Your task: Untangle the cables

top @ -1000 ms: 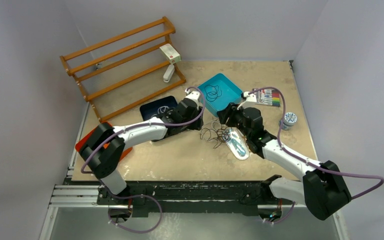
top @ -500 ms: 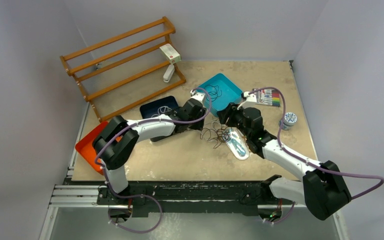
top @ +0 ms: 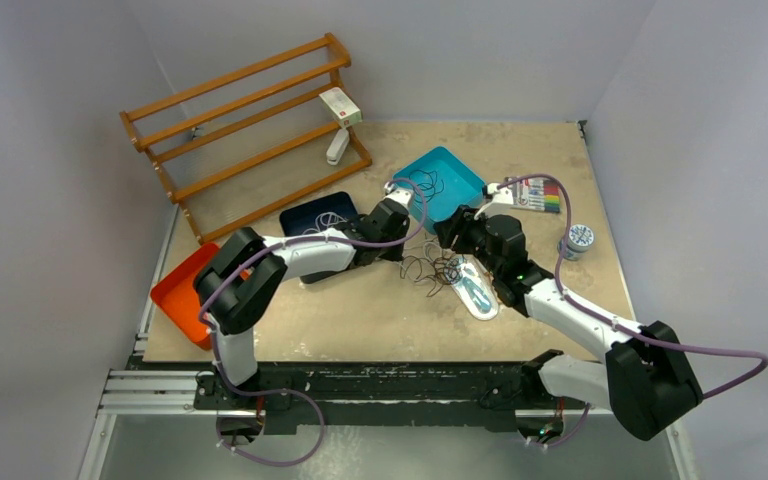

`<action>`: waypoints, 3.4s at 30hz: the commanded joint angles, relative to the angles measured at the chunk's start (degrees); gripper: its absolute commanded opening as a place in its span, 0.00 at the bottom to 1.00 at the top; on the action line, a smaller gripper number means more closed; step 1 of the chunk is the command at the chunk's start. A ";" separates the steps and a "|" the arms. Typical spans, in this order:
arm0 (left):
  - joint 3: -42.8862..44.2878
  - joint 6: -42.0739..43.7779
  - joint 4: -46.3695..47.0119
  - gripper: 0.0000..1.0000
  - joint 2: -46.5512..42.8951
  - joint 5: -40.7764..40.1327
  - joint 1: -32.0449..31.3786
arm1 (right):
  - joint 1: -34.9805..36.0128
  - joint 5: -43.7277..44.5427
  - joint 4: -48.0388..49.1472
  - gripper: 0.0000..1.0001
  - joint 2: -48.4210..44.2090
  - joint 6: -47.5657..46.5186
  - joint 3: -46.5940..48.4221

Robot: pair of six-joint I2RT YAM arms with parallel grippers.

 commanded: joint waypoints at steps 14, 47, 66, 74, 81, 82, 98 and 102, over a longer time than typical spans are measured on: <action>3.98 2.31 -1.83 0.00 -4.74 -2.56 0.04 | -0.09 0.67 2.06 0.58 -4.49 -1.98 -1.27; 15.81 7.47 -11.43 0.00 -15.74 7.65 -0.47 | -0.15 -10.38 19.37 0.72 9.57 -6.89 0.29; 27.87 11.57 -19.16 0.00 -19.38 10.48 -1.38 | -0.16 -8.91 26.84 0.62 22.30 -3.80 1.36; 35.67 13.81 -21.52 0.00 -20.63 4.57 -1.33 | -0.10 -6.97 25.49 0.57 21.81 -1.47 -3.25; 41.38 14.83 -21.60 0.00 -21.24 1.56 -1.24 | -0.09 -5.48 24.67 0.56 23.08 1.94 -6.17; 42.05 15.02 -21.70 0.00 -21.25 1.39 -1.26 | -0.11 -5.48 24.42 0.57 23.31 2.42 -6.32; 45.67 18.32 -22.72 0.00 -20.99 -3.10 -1.28 | -0.15 -2.97 20.62 0.65 18.90 5.12 -8.09; 44.75 18.17 -23.73 0.00 -19.73 -2.05 -1.29 | -0.11 -8.70 28.08 0.70 11.94 -1.54 -10.88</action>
